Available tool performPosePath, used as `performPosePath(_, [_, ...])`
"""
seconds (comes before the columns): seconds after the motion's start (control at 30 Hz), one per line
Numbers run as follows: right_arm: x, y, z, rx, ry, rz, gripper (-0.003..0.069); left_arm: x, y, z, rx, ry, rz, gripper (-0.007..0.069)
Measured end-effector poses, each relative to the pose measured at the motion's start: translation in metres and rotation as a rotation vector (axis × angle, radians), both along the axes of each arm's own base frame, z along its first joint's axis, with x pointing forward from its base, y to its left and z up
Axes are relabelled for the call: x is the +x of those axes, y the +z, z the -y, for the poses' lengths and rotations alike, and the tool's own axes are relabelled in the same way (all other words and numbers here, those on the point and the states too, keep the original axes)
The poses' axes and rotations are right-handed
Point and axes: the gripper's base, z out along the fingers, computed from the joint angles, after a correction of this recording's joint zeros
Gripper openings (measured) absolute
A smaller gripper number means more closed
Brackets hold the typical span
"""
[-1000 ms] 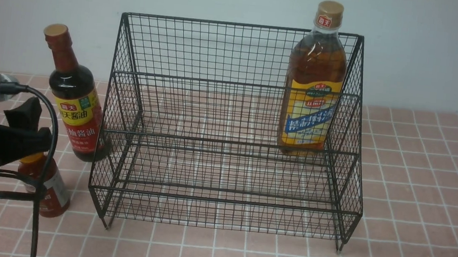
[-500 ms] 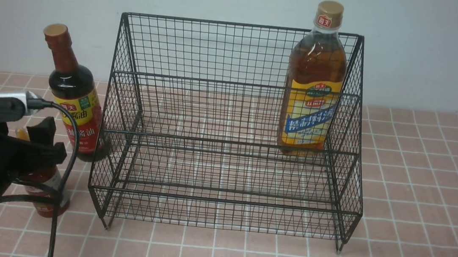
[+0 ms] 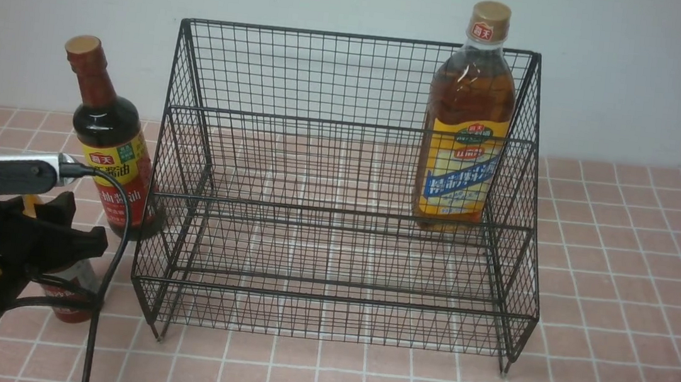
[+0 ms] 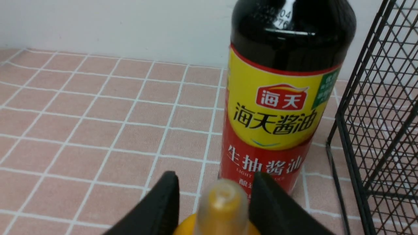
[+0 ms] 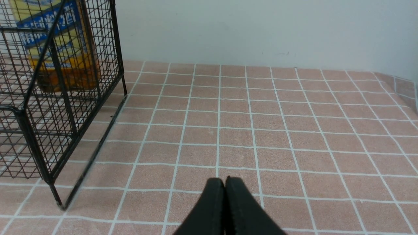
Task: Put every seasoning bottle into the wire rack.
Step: Use the left arm to grab the condiment bottle closest to it, then use the left arm to put the condiment bottle back on the shelf
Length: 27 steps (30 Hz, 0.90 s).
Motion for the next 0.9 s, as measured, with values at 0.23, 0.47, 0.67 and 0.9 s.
performPosePath(0.23, [0.0,0.0,0.0,0.0,0.0,0.0,-0.0013,-0.004,0.016,0.008,0.058,-0.111,0.054,0.0257])
performPosePath(0.47, [0.0,0.0,0.0,0.0,0.0,0.0,-0.0013,-0.023,0.063,0.007,0.113,-0.13,0.25,0.0257])
performPosePath(0.67, [0.0,0.0,0.0,0.0,0.0,0.0,-0.0013,-0.037,0.1,0.008,0.126,-0.145,0.293,0.0256])
performPosePath(0.9, [0.0,0.0,0.0,0.0,0.0,0.0,-0.0013,-0.049,0.149,0.01,0.117,-0.184,0.259,0.0256])
